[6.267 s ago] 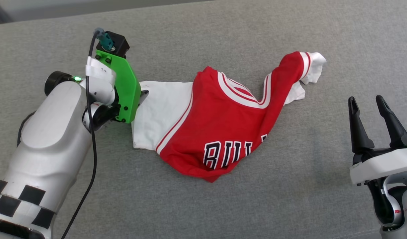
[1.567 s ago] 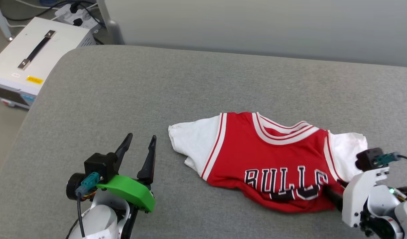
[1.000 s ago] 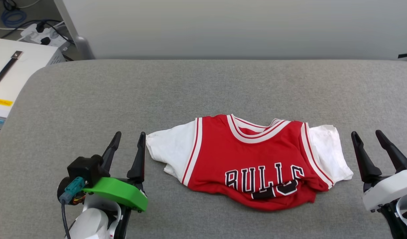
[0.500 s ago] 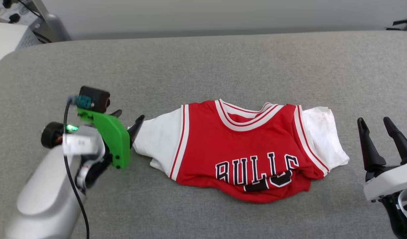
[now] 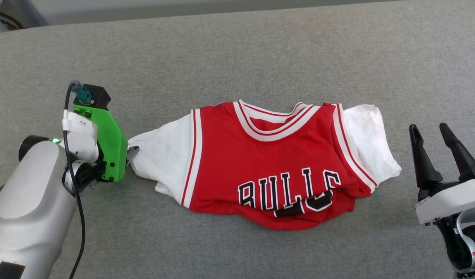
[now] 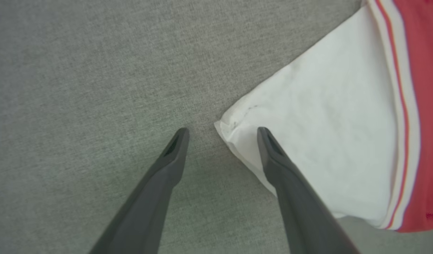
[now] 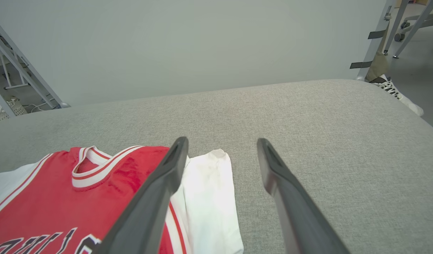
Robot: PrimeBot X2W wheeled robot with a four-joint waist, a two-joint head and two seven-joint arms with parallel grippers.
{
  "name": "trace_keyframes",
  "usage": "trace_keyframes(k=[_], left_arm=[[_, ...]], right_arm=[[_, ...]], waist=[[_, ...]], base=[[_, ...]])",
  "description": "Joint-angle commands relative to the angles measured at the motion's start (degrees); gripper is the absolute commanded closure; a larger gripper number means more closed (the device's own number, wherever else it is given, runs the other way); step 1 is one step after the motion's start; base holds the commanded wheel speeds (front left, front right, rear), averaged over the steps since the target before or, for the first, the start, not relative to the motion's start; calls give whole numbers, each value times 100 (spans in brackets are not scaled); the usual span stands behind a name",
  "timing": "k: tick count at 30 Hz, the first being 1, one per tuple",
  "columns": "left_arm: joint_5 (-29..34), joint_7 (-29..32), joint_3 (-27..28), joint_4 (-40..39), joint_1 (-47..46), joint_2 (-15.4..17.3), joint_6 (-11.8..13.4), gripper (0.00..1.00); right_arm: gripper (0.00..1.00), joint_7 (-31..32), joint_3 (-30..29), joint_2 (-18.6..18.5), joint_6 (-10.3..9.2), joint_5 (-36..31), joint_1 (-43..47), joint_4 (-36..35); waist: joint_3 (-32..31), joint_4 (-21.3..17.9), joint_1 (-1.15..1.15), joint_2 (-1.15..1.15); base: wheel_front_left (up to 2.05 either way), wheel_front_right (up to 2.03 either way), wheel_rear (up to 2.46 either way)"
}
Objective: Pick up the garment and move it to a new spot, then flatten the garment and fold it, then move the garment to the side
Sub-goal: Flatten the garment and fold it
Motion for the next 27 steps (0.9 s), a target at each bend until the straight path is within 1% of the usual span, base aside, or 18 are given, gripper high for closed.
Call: trace_keyframes(k=[1,6,9,10,11,12,15,21,24,27], left_arm=[[9,10,-25,65,-121,34,-32,0],[38,-104,-103,317,-143,14,-52,0],[35,-69,-213,455,-128,-20,-72,0],[-17,-8,-250,497,-105,-52,-81,53],[-69,22,-263,515,-93,-75,-88,98],[-121,29,-264,533,-89,-99,-93,100],[-190,-60,-259,577,-94,-144,-102,100],[-309,-596,-48,561,-99,-207,-80,100],[-324,-894,74,392,-84,-181,-30,100],[-387,-1123,204,53,8,-165,31,100]], right_arm=[[0,-29,12,20,-3,-59,-89,-7],[0,-40,31,29,-3,-56,-131,10],[0,-44,34,29,-3,-56,-153,11],[0,-44,33,28,-3,-60,-157,14],[0,-44,32,27,-3,-63,-160,15],[0,-43,26,26,-3,-69,-163,17],[0,-28,-4,10,-3,-90,-168,35],[0,169,-32,-127,-3,-100,-205,91],[0,486,-15,-291,-3,-77,-227,173],[0,1063,-14,-494,-3,-32,-294,310]], waist=[[96,-81,0,0],[194,-134,0,0],[237,-150,0,0],[246,-152,0,0],[252,-152,0,0],[257,-145,0,0],[228,-99,0,0],[10,60,0,0],[-125,165,0,0],[-214,286,0,0]], base=[[0,0,0],[0,0,0],[0,0,0],[0,0,0],[0,0,0],[0,0,0],[0,0,0],[0,0,0],[0,0,0],[0,0,0]])
